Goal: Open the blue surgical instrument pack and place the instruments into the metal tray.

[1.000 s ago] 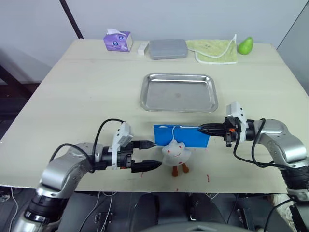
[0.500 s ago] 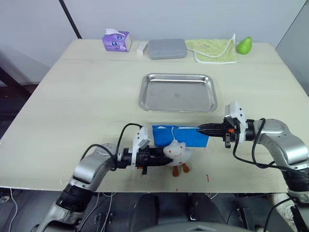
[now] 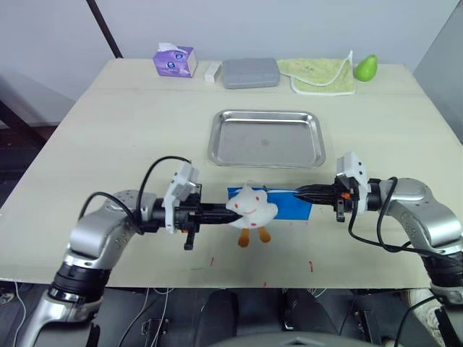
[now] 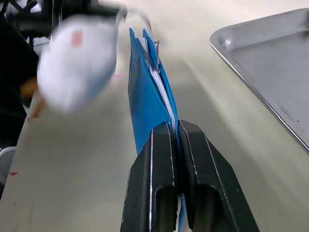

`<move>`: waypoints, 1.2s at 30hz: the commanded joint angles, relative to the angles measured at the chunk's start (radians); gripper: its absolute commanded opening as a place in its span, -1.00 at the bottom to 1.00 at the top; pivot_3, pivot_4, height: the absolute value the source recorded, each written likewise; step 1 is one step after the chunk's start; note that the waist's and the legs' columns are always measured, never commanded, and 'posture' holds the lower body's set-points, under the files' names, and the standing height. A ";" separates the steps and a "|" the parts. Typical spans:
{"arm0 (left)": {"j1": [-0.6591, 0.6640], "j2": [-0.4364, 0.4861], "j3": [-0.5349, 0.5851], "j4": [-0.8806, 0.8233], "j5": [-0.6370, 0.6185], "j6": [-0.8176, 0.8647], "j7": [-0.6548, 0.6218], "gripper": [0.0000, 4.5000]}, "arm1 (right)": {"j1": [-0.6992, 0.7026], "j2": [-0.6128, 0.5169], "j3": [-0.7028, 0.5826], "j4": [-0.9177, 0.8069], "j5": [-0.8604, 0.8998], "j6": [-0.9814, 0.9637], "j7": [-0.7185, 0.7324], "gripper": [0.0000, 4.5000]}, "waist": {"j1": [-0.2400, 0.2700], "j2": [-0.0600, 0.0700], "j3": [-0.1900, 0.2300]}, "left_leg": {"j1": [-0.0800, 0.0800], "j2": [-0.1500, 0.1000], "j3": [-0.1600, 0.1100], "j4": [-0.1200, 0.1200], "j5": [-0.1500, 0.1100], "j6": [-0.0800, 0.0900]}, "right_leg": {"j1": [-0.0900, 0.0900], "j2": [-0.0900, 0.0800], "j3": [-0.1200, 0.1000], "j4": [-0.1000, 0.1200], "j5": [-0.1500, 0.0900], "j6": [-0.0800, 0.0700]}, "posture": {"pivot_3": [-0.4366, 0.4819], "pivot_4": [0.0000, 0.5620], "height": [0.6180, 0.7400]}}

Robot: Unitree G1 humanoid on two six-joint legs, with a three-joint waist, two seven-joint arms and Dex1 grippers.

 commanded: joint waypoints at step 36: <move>0.106 0.126 0.236 0.270 -0.042 0.151 0.056 -0.98 | 0.003 -0.005 -0.230 -0.019 0.357 0.201 -0.011 -1.00 | -0.002 -0.001 0.001 | 0.000 0.000 0.000 -0.001 0.000 0.000 | -0.001 0.000 0.000 0.000 0.000 0.000 | -0.05 -0.47 1.00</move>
